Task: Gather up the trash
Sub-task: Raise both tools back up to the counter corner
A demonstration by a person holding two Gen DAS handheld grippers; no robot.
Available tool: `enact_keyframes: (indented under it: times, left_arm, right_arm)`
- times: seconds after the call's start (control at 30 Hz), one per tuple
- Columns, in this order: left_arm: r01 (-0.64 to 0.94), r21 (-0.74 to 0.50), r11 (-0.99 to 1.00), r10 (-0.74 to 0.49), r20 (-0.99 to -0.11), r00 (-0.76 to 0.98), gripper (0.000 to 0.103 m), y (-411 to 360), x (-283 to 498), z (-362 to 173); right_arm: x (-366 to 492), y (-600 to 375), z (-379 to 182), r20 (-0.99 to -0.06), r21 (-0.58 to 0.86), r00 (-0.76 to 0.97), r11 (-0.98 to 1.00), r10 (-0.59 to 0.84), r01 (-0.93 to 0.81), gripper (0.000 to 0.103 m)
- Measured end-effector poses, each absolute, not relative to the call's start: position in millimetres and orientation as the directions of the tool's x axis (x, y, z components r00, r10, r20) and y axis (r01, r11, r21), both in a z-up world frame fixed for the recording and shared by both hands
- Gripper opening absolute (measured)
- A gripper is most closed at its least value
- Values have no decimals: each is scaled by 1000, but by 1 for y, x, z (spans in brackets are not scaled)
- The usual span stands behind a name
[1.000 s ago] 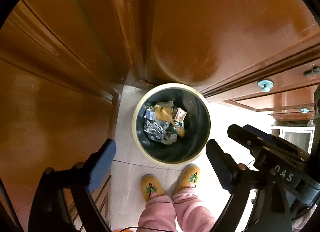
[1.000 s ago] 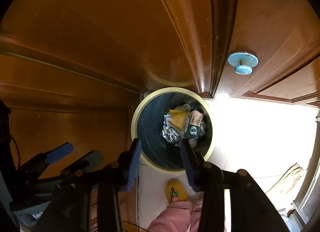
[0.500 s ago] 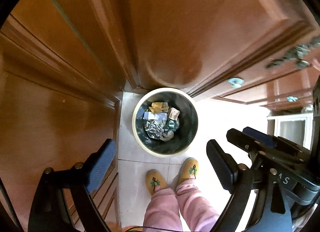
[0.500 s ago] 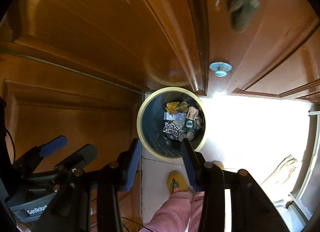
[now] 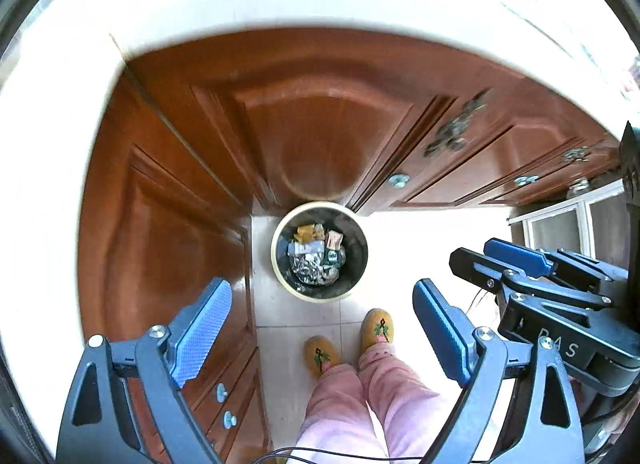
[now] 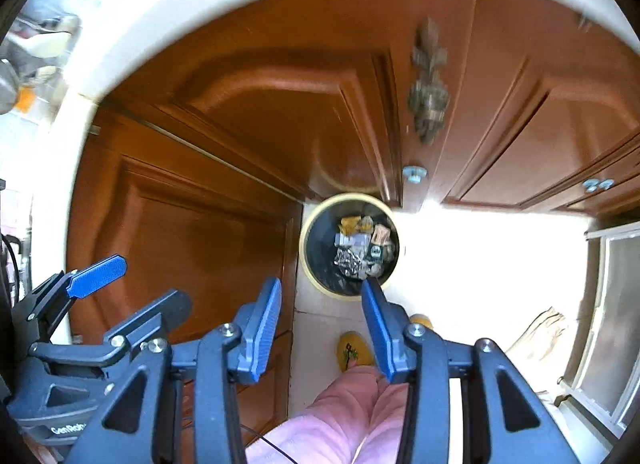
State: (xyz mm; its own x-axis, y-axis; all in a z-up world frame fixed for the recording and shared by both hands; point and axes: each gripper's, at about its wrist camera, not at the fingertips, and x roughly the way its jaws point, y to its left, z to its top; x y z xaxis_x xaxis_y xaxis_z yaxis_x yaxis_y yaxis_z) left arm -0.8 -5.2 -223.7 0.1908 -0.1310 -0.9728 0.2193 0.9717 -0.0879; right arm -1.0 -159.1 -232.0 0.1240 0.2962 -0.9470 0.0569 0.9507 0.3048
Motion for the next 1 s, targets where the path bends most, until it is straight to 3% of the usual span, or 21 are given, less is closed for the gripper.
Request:
enact_keyframes:
  times: [0.3, 0.6, 0.87, 1.0]
  left_arm:
    - [302, -76, 950, -183, -921, 344, 91, -14, -16, -111]
    - [357, -58, 932, -254, -806, 534, 91, -10, -19, -2]
    - [340, -38, 940, -255, -740, 623, 92, 2, -11, 56]
    - [321, -42, 946, -252, -717, 650, 92, 8, 2, 66]
  right_arm:
    - [-9, -166, -113, -914, 275, 313, 961, 259, 6, 42]
    - [-16, -169, -13, -833, 257, 504, 966, 229, -14, 43]
    - [-9, -163, 45, -770, 214, 607, 976, 197, -44, 44]
    - [-4, -166, 59, -743, 210, 642, 976, 191, -47, 51]
